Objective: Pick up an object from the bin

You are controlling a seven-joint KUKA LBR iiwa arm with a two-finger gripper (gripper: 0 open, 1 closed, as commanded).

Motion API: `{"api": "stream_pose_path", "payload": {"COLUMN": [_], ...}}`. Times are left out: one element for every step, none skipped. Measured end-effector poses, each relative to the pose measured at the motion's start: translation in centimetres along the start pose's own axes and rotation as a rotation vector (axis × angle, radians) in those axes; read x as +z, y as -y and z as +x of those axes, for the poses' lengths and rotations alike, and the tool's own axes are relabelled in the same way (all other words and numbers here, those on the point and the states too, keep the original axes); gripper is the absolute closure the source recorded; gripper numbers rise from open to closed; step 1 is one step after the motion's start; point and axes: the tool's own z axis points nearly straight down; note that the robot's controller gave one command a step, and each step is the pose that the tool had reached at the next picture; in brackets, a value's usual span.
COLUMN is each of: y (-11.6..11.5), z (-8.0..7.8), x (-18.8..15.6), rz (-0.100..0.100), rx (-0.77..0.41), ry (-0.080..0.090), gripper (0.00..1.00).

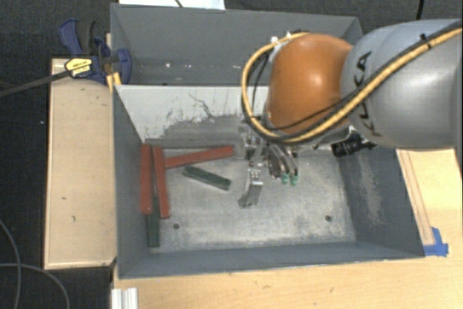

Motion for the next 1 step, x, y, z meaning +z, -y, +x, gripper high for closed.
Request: {"api": "stream_pose_path", "payload": {"y": [-3.54], "z": [-0.32], "x": [7.36], "rz": [-0.001], "rx": [-0.057], "ry": [-0.002], "gripper": [0.0]}}
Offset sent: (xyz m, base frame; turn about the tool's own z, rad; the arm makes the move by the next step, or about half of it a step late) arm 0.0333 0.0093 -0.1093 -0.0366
